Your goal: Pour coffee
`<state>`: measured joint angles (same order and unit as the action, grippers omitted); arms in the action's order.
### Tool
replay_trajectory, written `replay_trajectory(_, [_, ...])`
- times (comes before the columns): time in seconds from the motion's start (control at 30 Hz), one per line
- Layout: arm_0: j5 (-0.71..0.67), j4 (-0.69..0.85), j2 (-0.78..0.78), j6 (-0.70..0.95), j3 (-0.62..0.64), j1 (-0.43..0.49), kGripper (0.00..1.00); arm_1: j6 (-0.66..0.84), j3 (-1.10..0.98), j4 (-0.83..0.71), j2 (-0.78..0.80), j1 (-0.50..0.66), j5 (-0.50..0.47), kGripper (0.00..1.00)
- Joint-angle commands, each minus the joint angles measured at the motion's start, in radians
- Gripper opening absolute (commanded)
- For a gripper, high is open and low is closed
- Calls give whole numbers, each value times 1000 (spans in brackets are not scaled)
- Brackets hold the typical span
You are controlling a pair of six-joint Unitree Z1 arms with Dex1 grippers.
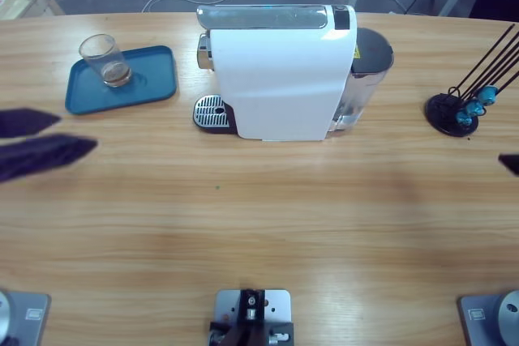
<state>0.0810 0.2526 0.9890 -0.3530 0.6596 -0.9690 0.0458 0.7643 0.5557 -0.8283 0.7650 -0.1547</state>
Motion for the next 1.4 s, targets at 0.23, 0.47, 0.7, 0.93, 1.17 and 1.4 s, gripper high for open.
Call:
replay_trajectory(0.23, [-11,175,-310,185,-71,-50,987,20,53,158,-12,7,-11,1000])
replay_trajectory(0.47, [-8,235,-364,221,-48,-31,990,20,78,180,-122,7,-21,1000])
replay_trajectory(0.7, [13,300,-356,221,-10,-31,996,54,72,213,-57,7,-23,1000])
replay_trajectory(0.93, [23,298,-332,221,-6,-25,996,65,74,213,-60,7,-26,1000])
replay_trajectory(1.17, [22,298,-302,221,2,-25,1000,68,63,201,-21,7,-25,1000])
replay_trajectory(1.4, [22,300,-285,221,6,-25,1000,72,23,174,127,7,-34,1000])
